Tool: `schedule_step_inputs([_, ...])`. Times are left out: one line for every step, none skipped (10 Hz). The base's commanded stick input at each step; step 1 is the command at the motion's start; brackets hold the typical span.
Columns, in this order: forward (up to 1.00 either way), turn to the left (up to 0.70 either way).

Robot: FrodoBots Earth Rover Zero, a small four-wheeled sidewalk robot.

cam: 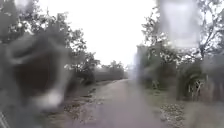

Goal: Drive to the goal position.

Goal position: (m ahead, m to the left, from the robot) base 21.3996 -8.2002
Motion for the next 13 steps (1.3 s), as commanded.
schedule_step_inputs([0.70,0.00])
schedule_step_inputs([0.70,0.00])
schedule_step_inputs([0.70,0.00])
schedule_step_inputs([0.70,0.00])
schedule_step_inputs([0.70,0.00])
schedule_step_inputs([0.70,0.00])
schedule_step_inputs([0.70,0.00])
schedule_step_inputs([0.70,0.00])
schedule_step_inputs([0.70,0.00])
schedule_step_inputs([0.70,0.00])
schedule_step_inputs([0.70,0.00])
schedule_step_inputs([0.70,0.00])
schedule_step_inputs([0.70,0.00])
